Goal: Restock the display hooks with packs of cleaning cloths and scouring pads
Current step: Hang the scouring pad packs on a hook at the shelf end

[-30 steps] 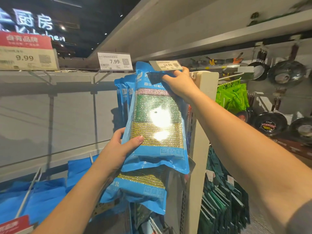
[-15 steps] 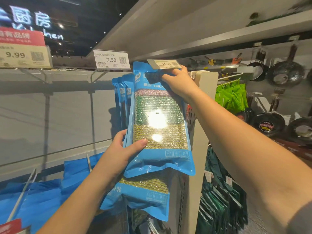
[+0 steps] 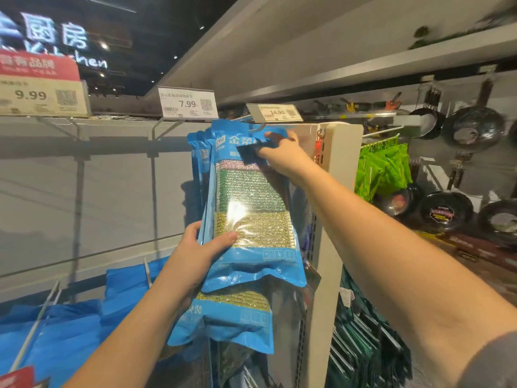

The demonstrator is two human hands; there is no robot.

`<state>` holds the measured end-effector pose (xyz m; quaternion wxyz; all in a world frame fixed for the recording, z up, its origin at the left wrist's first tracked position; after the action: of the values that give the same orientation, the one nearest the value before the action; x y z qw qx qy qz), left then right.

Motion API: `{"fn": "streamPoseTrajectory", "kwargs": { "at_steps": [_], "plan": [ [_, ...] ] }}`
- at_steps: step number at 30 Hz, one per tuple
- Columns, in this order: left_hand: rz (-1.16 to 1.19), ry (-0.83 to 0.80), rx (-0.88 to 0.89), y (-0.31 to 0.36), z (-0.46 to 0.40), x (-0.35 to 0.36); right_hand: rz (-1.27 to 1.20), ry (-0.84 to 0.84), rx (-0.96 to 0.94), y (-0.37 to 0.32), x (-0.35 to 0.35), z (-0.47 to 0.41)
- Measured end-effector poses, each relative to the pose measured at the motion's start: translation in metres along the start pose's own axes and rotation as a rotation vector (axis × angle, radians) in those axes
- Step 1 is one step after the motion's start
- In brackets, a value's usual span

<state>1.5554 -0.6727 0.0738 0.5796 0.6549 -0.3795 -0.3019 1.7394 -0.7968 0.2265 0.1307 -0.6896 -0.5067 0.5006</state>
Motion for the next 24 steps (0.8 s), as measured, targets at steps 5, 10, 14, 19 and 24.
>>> {"fn": "streamPoseTrajectory", "kwargs": {
  "at_steps": [5, 10, 14, 19, 24],
  "plan": [
    [-0.130, 0.093, 0.061, -0.005, -0.011, -0.011, -0.098, 0.057, 0.060, 0.046, 0.048, 0.037],
    [-0.400, 0.234, 0.091, -0.017, -0.014, -0.050, -0.181, 0.021, 0.072, 0.056, 0.066, 0.021],
    [-0.418, 0.325, 0.060, -0.023, -0.005, -0.085, -0.110, -0.017, 0.077, 0.060, 0.079, -0.005],
    [-0.456, 0.359, 0.076, -0.018, 0.007, -0.105, -0.058, -0.059, 0.092, 0.057, 0.100, -0.018],
    [-0.427, 0.369, 0.111, -0.018, 0.011, -0.113, -0.038, -0.017, 0.075, 0.056, 0.109, -0.024]
  ]
}}
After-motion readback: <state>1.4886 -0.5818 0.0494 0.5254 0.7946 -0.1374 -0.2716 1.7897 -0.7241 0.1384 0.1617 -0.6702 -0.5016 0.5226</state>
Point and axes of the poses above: each hand's wrist, its own z-axis away from the middle knuckle, its own x-axis out of the palm, y = z × x, the point moved 6 cm from there along -z, towards the middle knuckle, and after that the axes turned 4 degrees about y, right-handed, at the moved point
